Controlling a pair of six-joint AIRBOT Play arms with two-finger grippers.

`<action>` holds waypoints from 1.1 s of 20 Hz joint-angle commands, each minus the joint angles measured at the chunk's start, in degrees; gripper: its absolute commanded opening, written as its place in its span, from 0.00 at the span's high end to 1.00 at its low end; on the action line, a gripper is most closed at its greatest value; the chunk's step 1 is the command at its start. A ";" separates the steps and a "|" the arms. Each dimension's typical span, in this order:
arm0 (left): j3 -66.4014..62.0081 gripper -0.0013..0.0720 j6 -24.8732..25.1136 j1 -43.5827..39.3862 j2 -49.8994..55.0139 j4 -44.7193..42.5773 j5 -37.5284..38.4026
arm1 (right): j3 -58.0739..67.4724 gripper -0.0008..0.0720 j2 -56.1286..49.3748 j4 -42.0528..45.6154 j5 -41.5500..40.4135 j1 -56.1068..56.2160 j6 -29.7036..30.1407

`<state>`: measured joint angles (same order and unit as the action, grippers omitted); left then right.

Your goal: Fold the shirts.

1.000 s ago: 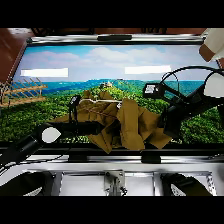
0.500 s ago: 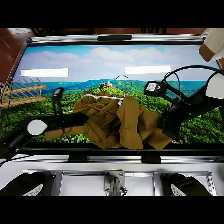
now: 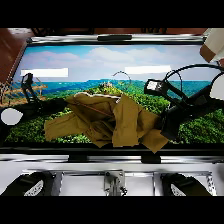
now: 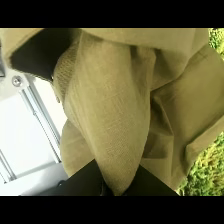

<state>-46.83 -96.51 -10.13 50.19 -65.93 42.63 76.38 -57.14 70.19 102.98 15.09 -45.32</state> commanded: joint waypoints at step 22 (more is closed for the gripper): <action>-33.05 0.92 4.37 -24.15 -5.09 3.45 0.66 | -0.07 0.90 0.04 0.70 -15.78 6.93 -21.20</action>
<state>-78.41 -92.16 -27.66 45.06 -62.78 46.48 76.29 -57.12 73.47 90.98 21.67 -62.11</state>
